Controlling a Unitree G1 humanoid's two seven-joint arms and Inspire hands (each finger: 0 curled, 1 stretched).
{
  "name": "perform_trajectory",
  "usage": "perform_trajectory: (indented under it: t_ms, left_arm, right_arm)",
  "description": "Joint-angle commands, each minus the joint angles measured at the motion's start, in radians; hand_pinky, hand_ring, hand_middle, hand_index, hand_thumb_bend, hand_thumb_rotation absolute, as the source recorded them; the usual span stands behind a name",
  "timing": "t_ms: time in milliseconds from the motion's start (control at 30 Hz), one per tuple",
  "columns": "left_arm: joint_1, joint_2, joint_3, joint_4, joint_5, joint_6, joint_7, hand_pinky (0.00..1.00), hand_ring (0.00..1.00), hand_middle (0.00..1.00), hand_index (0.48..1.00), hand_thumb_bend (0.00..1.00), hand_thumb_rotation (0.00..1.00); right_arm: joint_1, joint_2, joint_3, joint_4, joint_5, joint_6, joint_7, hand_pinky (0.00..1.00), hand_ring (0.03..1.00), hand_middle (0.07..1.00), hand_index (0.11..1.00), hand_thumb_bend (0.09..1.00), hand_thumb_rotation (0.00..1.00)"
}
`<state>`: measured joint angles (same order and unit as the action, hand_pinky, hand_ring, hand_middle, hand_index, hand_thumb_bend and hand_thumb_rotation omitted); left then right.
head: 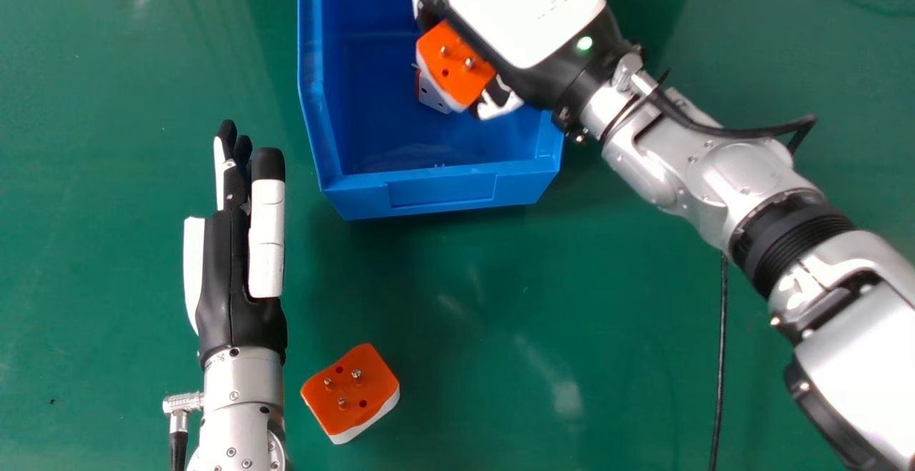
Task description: Pick all objects and put in blue box
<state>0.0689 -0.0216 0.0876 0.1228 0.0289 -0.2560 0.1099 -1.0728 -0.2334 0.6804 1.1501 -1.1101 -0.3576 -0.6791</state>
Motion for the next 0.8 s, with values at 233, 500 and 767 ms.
perform_trajectory:
  t_ms: [233, 500, 767]
  left_arm:
    - [0.006, 0.006, -0.003, -0.021, 0.005, -0.013, -0.001, 1.00, 1.00, 1.00, 1.000, 0.87, 1.00]
    - [0.000, 0.008, 0.001, -0.010, 0.005, -0.017, 0.003, 1.00, 1.00, 1.00, 1.000, 0.87, 1.00]
    - [-0.004, 0.008, 0.002, -0.003, 0.002, -0.022, 0.001, 1.00, 1.00, 1.00, 1.000, 0.87, 1.00]
  right_arm:
    - [-0.062, 0.014, 0.065, 0.053, 0.004, 0.004, -0.082, 0.31, 0.453, 0.532, 0.493, 0.496, 0.00]
    - [-0.059, 0.022, 0.099, 0.060, -0.003, 0.083, -0.075, 0.31, 0.450, 0.531, 0.505, 0.496, 0.00]
    - [-0.039, 0.030, 0.153, -0.028, -0.051, 0.342, 0.111, 0.39, 0.530, 0.609, 0.580, 0.576, 0.02]
